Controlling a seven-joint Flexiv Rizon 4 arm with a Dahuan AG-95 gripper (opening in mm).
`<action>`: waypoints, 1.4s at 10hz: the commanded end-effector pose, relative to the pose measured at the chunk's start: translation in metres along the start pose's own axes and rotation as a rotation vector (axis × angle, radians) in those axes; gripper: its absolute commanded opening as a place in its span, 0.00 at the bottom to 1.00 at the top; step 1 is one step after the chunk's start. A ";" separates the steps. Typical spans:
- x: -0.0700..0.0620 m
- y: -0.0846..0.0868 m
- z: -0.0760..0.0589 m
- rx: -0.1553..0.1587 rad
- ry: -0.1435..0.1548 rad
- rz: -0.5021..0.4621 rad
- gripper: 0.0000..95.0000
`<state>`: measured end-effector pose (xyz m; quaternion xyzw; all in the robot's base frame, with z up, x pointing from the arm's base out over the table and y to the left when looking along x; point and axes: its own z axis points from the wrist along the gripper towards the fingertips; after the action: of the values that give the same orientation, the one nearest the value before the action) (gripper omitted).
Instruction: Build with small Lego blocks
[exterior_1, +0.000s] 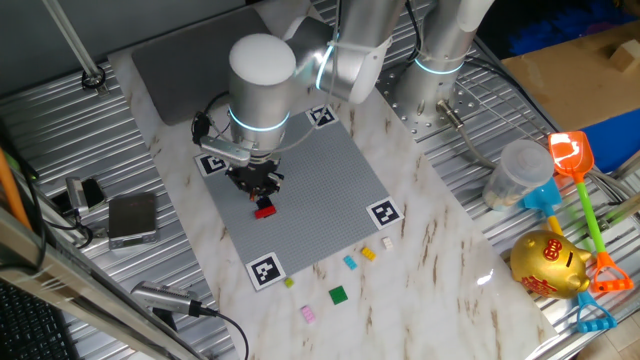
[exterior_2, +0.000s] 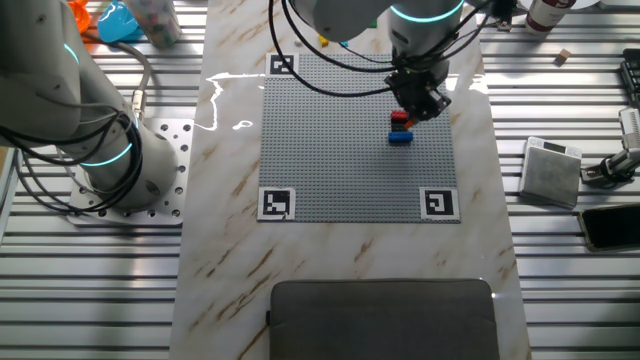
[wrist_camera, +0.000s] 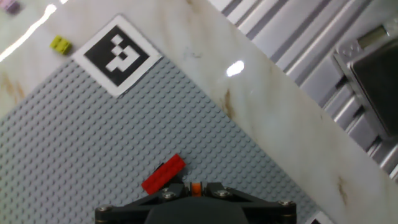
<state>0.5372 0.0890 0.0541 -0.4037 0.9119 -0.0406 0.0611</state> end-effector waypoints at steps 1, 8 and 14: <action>0.000 0.000 0.000 0.016 0.005 0.015 0.00; 0.001 -0.004 -0.001 0.041 -0.045 0.305 0.00; -0.001 -0.018 0.008 0.012 -0.051 0.614 0.00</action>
<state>0.5500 0.0803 0.0512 -0.1478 0.9845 -0.0199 0.0922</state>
